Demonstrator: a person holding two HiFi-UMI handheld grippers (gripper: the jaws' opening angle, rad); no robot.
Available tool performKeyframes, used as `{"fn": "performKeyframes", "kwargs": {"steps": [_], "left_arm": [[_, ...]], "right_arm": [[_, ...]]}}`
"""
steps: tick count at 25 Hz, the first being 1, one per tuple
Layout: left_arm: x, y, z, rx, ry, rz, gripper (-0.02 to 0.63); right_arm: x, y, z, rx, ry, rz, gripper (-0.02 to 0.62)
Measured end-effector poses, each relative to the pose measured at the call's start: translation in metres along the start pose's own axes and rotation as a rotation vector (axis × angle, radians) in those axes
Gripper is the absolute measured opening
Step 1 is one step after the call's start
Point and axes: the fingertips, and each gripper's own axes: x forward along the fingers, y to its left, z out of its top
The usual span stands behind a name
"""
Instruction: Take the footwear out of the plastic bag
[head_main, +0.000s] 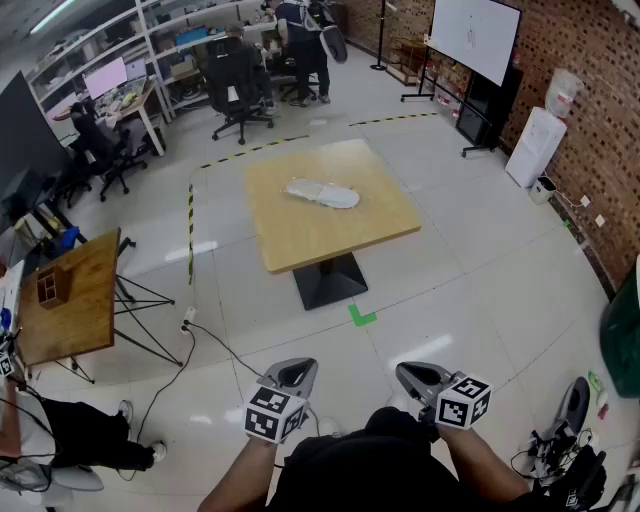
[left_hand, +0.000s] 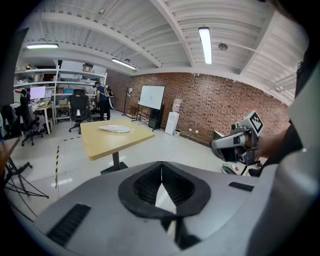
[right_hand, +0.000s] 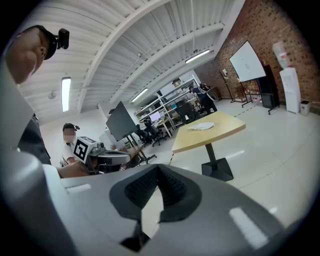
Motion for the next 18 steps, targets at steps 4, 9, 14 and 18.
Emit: {"fn": "performKeyframes", "kwargs": {"steps": [4, 9, 14, 18], "left_arm": [[0.018, -0.006, 0.003, -0.005, 0.005, 0.005, 0.008], [0.045, -0.012, 0.01, -0.008, 0.026, 0.013, 0.008], [0.081, -0.025, 0.039, -0.004, 0.047, 0.016, 0.008], [0.114, -0.041, 0.063, 0.022, 0.072, -0.006, 0.008]], "right_arm": [[-0.005, -0.02, 0.006, 0.003, 0.003, 0.002, 0.002], [-0.011, -0.049, 0.013, 0.013, 0.008, 0.011, 0.002], [-0.013, -0.087, 0.034, 0.032, 0.023, 0.042, 0.002], [-0.01, -0.119, 0.065, 0.02, 0.005, 0.08, 0.002]]}}
